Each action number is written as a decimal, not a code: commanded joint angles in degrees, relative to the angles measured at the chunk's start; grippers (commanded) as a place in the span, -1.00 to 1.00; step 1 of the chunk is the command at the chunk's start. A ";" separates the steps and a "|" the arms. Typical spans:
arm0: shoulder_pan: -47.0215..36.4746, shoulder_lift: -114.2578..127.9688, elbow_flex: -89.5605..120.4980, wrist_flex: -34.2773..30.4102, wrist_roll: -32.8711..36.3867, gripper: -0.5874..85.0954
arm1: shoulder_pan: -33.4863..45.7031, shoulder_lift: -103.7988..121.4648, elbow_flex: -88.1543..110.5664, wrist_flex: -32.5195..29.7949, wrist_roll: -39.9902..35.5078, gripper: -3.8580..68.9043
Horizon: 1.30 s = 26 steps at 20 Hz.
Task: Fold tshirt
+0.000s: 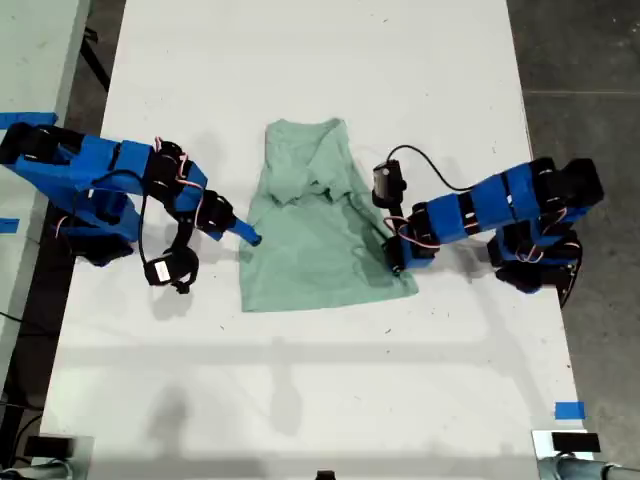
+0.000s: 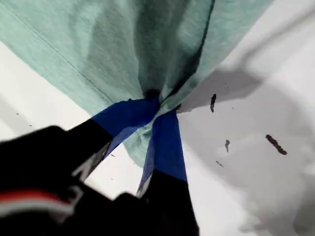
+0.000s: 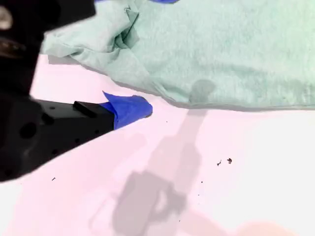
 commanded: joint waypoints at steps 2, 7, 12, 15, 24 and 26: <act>-0.53 2.55 -0.26 -1.14 0.70 -0.23 | -1.14 0.09 -9.32 8.35 -0.97 -0.95; -0.35 2.55 -0.26 -1.14 0.70 -0.23 | -1.23 -3.43 -34.45 27.42 -3.52 -0.95; 0.18 2.64 -0.35 -0.88 0.62 -0.23 | -2.46 -22.06 -58.89 33.40 -3.34 -0.95; 0.18 2.64 -0.53 -0.79 0.53 -0.23 | -2.55 -30.59 -65.65 29.88 -2.02 -0.96; -0.18 3.69 -0.88 -0.97 0.09 -0.23 | 2.37 -22.85 -79.01 36.83 -7.91 0.00; -0.18 3.69 -1.49 -0.97 -0.09 -0.24 | 5.54 -14.85 -77.96 39.81 -9.67 -0.03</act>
